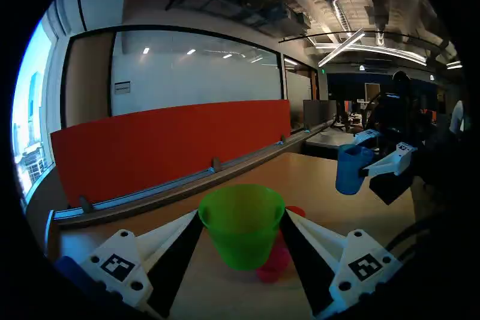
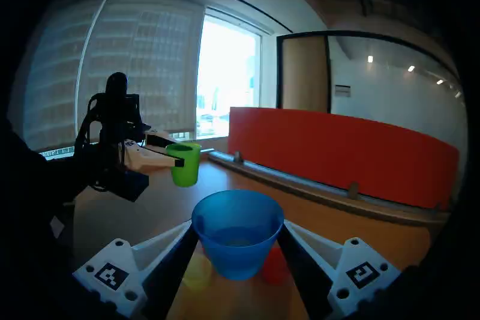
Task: Pour water
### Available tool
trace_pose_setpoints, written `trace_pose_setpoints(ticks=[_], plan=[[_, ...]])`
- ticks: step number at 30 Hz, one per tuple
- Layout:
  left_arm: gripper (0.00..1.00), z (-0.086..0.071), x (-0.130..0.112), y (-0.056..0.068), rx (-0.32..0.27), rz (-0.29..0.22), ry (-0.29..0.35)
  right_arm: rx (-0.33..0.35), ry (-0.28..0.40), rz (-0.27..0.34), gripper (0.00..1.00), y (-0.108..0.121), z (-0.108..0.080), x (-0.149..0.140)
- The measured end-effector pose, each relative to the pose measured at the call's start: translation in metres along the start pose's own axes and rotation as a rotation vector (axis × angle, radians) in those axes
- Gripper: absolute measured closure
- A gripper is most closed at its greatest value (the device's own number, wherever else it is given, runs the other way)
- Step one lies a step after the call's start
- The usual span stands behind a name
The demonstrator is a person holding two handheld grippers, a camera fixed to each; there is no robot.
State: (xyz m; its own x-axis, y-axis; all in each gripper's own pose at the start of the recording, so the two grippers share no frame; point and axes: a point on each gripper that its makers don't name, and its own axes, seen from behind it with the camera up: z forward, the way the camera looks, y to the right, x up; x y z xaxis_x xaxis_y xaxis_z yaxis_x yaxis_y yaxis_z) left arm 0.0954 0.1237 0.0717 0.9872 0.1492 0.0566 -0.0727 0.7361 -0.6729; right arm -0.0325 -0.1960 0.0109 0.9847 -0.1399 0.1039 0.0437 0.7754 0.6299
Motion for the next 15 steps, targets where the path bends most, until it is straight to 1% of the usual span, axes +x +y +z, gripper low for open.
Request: trace_pose_setpoints(ticks=[5,8,15], plan=[[0.12,0.000,0.001,0.003,-0.003,0.003,0.001,-0.004,0.041,0.006,0.10,0.002,0.002,0.011],[0.12,0.000,0.001,0.004,-0.004,0.008,0.000,-0.001,0.053,0.010,0.10,0.001,0.003,0.012],[0.12,0.001,-0.003,0.006,-0.006,0.019,-0.010,-0.005,0.047,-0.002,0.10,0.002,0.002,0.014]])
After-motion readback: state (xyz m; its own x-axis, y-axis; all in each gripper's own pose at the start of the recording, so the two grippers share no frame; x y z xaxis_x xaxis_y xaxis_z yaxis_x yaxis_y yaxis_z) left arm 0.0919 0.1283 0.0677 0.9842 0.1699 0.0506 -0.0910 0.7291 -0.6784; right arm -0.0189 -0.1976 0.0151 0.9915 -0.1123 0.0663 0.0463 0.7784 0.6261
